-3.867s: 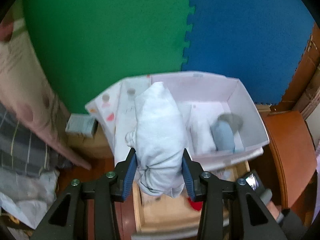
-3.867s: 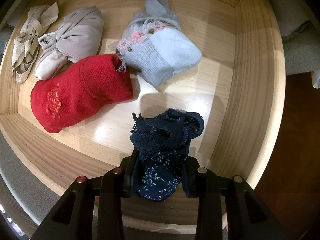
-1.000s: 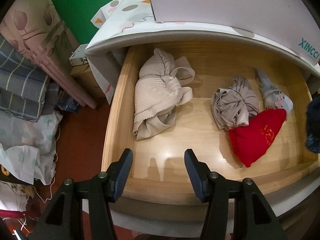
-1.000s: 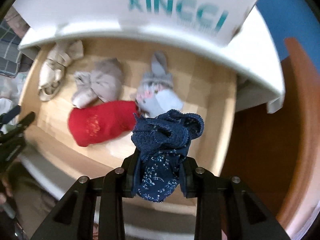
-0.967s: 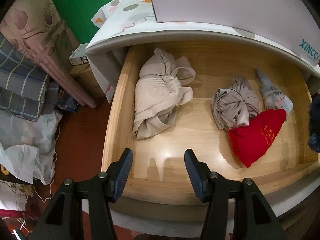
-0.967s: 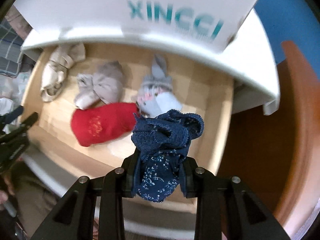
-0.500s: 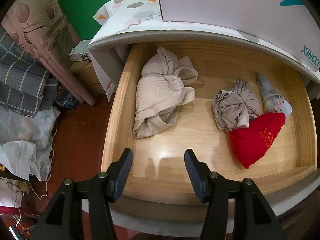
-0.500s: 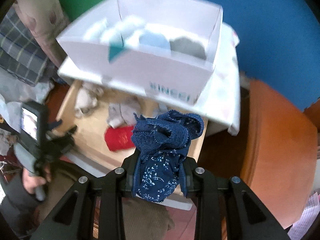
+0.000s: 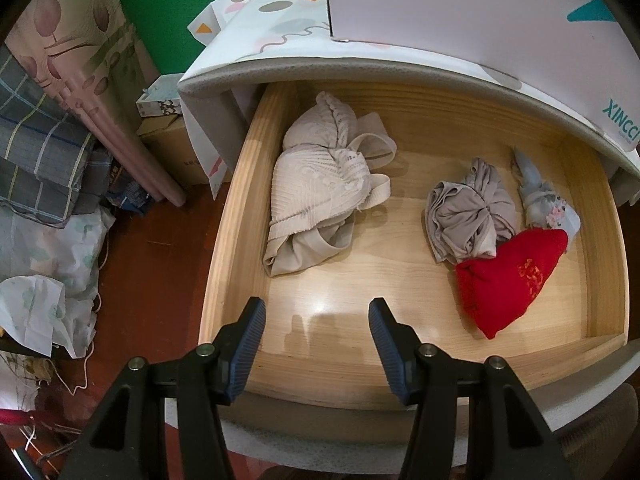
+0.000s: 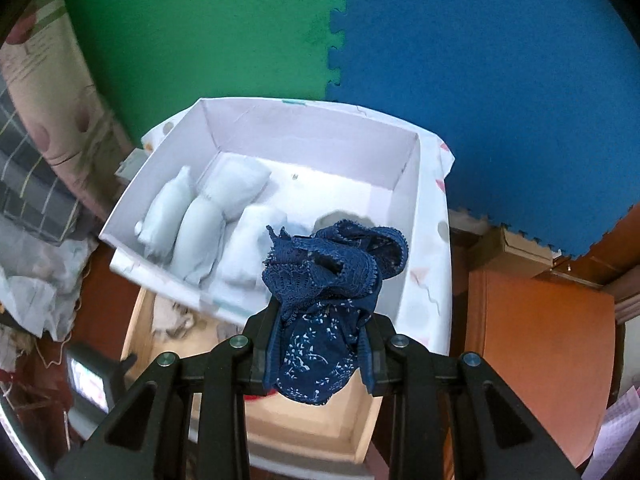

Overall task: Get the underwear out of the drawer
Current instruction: 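Lower the navy bundle into the white box and open the right gripper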

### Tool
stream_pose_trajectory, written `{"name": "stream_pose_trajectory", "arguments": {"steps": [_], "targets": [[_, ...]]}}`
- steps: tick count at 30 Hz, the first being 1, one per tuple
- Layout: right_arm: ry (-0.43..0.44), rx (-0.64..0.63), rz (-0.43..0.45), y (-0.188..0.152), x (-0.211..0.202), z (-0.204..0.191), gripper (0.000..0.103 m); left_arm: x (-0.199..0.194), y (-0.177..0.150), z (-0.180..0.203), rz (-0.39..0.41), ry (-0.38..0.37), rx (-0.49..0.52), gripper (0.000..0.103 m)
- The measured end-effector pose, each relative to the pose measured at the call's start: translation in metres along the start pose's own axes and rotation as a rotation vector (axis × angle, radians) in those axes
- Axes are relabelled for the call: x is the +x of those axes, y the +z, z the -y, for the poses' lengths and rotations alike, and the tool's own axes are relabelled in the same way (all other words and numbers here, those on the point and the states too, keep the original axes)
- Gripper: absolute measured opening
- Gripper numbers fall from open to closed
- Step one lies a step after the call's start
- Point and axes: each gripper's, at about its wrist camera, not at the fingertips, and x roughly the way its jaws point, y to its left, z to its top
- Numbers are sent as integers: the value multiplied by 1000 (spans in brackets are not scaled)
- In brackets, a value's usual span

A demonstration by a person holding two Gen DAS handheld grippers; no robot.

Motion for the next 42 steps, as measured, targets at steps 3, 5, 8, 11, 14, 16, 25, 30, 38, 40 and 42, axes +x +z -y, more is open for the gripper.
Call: {"name": "stream_pose_trajectory", "arguments": {"steps": [3, 5, 8, 11, 14, 16, 25, 30, 38, 40, 42], "targets": [[1, 14, -17, 13, 14, -1, 28, 1, 0, -2, -3, -13, -14, 55], [-7, 10, -32, 18, 25, -3, 29, 1, 0, -3, -5, -20, -21, 55], [-18, 7, -50, 25, 40, -6, 29, 2, 0, -5, -6, -31, -33, 55], [-20, 12, -69, 29, 56, -7, 29, 1, 0, -7, -8, -44, -45, 55], [-25, 10, -92, 32, 71, -9, 30, 2, 0, -6, -8, -47, -44, 55], [-27, 9, -105, 32, 79, -9, 31, 2, 0, -6, -8, -46, -42, 55], [-16, 12, -101, 31, 88, -11, 42, 2, 2, -5, -15, -44, -34, 55], [-28, 2, -65, 32, 70, -10, 58, 3, 1, -5, -22, -48, -37, 55], [31, -16, -2, 14, 21, -8, 58, 4, 1, -8, -33, -56, -45, 55], [54, -35, 8, 4, 10, -9, 59, 5, 1, -9, -36, -59, -50, 55], [70, -58, 17, -12, 0, -8, 61, 5, 1, -9, -36, -60, -56, 55]]}}
